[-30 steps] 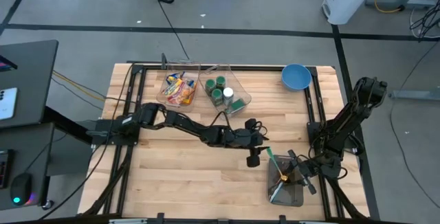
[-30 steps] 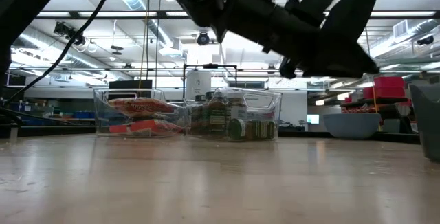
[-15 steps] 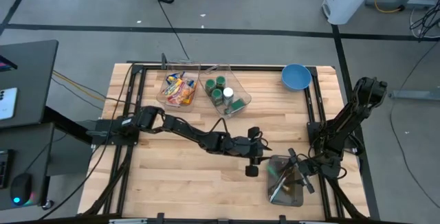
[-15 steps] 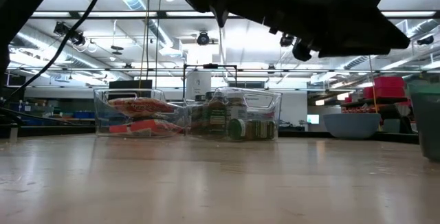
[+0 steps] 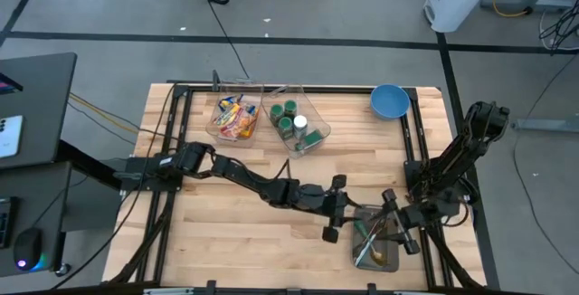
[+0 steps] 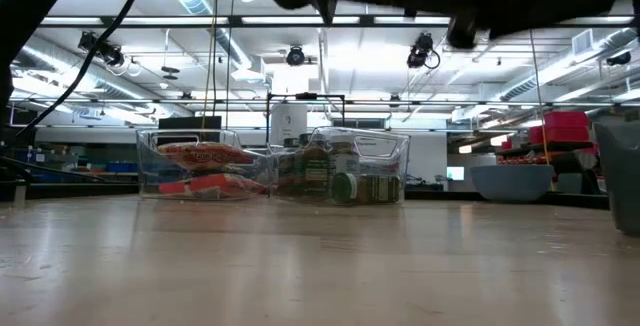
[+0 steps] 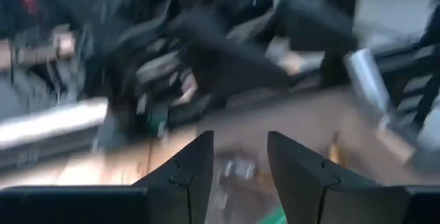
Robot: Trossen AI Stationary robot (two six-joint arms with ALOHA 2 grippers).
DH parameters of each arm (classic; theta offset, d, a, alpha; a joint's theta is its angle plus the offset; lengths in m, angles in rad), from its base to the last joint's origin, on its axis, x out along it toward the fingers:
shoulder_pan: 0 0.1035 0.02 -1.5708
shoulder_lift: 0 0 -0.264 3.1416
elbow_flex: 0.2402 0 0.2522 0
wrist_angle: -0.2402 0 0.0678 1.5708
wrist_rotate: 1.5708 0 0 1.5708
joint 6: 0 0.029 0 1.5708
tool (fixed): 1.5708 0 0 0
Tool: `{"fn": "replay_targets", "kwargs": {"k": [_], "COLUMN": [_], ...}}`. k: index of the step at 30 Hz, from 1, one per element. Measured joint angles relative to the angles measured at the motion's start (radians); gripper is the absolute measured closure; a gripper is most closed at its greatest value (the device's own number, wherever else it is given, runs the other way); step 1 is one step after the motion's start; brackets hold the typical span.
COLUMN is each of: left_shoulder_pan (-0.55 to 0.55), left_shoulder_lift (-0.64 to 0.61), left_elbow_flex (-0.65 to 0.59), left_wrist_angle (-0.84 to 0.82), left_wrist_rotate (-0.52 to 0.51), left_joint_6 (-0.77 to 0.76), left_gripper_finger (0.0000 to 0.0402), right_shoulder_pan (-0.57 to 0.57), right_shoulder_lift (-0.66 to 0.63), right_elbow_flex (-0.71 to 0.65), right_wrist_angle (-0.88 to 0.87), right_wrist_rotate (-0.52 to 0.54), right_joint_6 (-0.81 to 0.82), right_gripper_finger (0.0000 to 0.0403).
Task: Pick & Place Food Item
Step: Return to Home Position
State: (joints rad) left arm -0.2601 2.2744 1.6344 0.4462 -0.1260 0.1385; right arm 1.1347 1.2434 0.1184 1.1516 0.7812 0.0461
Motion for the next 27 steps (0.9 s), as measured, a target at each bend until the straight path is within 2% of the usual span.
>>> {"fn": "replay_targets", "kwargs": {"k": [4, 7, 11, 14, 16, 20, 23, 27], "left_shoulder_pan": [-0.03, -0.05, -0.074, -0.088, -0.093, -0.101, -0.105, -0.108], "left_shoulder_lift": [-0.03, -0.078, -0.146, -0.187, -0.208, -0.225, -0.225, -0.225], "left_elbow_flex": [0.0, 0.0, -0.003, -0.003, -0.003, -0.005, -0.005, -0.005], "left_wrist_angle": [0.1, 0.089, 0.051, 0.008, -0.023, -0.048, -0.059, -0.076], "left_wrist_rotate": [0.001, -0.074, -0.114, -0.14, -0.143, -0.153, -0.17, -0.17], "left_joint_6": [0.055, 0.104, 0.162, 0.183, 0.193, 0.194, 0.199, 0.196], "left_gripper_finger": [0.0257, 0.0257, 0.0257, 0.0257, 0.0257, 0.0257, 0.0257, 0.0257], "right_shoulder_pan": [0.0, 0.0, -0.004, -0.052, -0.124, -0.314, -0.425, -0.511], "right_shoulder_lift": [0.0, 0.0, 0.0, 0.0, 0.0, 0.0, 0.0, -0.034], "right_elbow_flex": [0.0, 0.0, 0.0, 0.0, 0.0, 0.0, 0.0, -0.004], "right_wrist_angle": [0.17, 0.234, 0.24, 0.217, 0.143, 0.035, 0.044, 0.057], "right_wrist_rotate": [0.02, 0.019, 0.019, -0.001, -0.077, -0.311, -0.461, -0.512], "right_joint_6": [-0.235, -0.366, -0.417, -0.395, -0.327, -0.178, -0.179, -0.256], "right_gripper_finger": [0.0158, 0.0158, 0.0158, 0.0158, 0.0158, 0.0158, 0.0158, 0.0158]}}
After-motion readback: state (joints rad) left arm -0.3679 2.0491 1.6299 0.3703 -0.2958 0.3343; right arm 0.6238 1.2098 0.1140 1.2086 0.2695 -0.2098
